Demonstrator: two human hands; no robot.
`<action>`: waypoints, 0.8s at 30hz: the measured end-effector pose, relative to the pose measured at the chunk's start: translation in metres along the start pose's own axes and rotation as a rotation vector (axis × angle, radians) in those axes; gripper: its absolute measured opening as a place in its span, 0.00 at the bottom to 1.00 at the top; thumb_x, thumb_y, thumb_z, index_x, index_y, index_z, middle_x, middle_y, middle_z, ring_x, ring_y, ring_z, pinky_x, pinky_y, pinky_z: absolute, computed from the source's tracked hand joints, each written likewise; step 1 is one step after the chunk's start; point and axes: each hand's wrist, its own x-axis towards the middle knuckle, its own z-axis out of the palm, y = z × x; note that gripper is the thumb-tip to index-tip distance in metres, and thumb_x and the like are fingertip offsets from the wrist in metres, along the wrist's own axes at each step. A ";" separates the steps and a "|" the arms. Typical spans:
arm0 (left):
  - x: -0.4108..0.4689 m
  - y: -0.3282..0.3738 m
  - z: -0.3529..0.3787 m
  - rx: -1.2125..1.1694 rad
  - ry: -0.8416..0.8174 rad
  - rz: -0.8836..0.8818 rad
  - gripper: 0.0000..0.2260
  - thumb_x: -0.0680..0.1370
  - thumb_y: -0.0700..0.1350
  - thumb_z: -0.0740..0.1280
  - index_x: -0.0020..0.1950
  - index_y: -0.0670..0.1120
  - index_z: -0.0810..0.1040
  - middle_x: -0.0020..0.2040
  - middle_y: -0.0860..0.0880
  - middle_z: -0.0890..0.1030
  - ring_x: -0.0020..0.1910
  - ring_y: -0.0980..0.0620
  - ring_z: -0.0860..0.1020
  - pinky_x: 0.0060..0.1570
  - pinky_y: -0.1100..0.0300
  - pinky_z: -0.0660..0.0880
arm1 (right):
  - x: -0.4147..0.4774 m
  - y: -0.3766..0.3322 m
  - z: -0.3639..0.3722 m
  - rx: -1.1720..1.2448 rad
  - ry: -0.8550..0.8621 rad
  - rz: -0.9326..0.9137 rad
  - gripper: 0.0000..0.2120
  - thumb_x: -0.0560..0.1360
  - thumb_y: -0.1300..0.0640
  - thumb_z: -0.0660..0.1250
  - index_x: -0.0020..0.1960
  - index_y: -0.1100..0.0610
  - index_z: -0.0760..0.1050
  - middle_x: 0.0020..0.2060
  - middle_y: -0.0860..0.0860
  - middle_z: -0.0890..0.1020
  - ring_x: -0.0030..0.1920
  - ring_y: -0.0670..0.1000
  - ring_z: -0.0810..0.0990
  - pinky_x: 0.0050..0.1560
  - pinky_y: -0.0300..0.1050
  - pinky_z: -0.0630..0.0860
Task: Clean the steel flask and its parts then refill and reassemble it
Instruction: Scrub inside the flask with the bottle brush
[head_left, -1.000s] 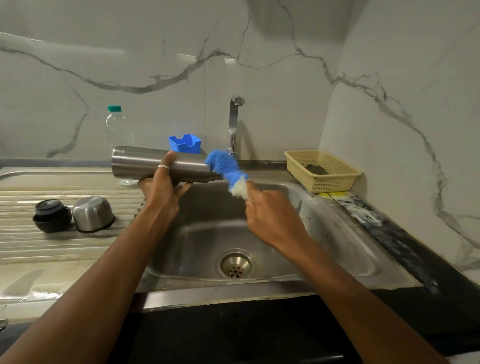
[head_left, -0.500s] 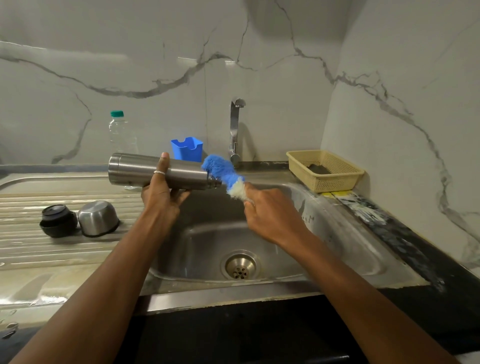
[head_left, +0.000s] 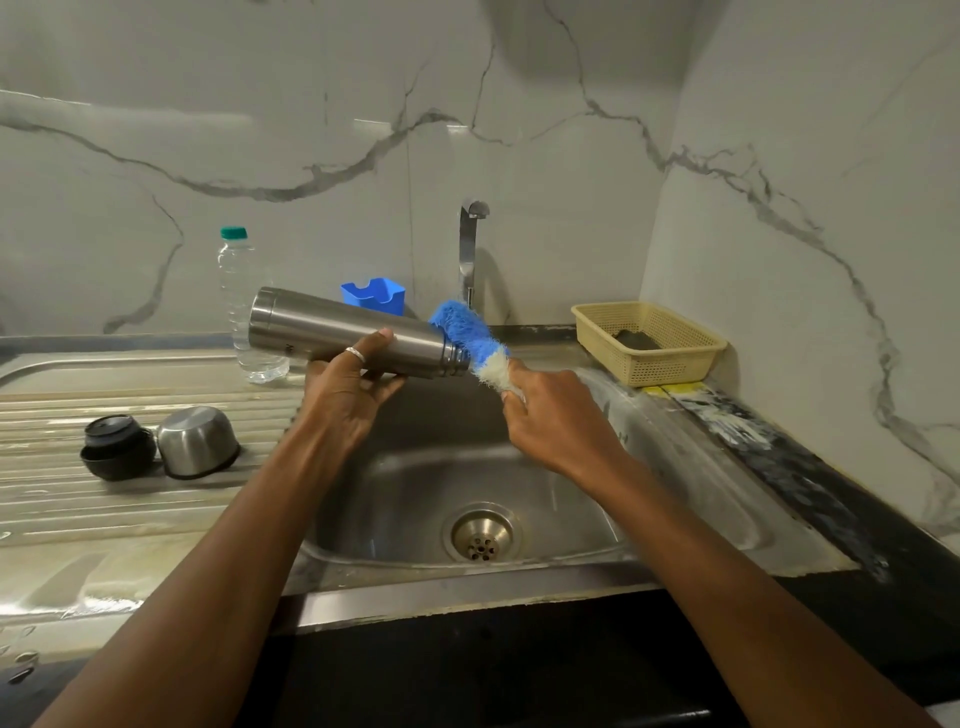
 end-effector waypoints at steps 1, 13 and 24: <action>0.001 0.001 0.001 0.000 0.023 0.003 0.31 0.71 0.36 0.78 0.72 0.41 0.70 0.63 0.40 0.81 0.57 0.40 0.84 0.50 0.40 0.83 | -0.001 -0.001 -0.001 -0.004 -0.002 -0.003 0.19 0.79 0.52 0.60 0.67 0.57 0.75 0.40 0.56 0.84 0.41 0.58 0.82 0.43 0.53 0.80; -0.006 0.017 -0.001 -0.128 0.102 0.045 0.30 0.73 0.41 0.78 0.72 0.44 0.70 0.62 0.42 0.81 0.57 0.42 0.83 0.43 0.48 0.84 | -0.004 -0.013 0.009 -0.127 -0.117 -0.112 0.21 0.83 0.57 0.61 0.76 0.59 0.69 0.39 0.51 0.78 0.36 0.51 0.78 0.35 0.44 0.73; -0.007 0.013 -0.006 -0.133 0.199 0.011 0.28 0.72 0.44 0.78 0.69 0.44 0.72 0.58 0.43 0.83 0.53 0.45 0.85 0.46 0.47 0.84 | -0.007 -0.016 -0.008 -0.092 0.067 -0.104 0.23 0.81 0.54 0.60 0.76 0.56 0.68 0.40 0.56 0.83 0.39 0.59 0.82 0.39 0.50 0.77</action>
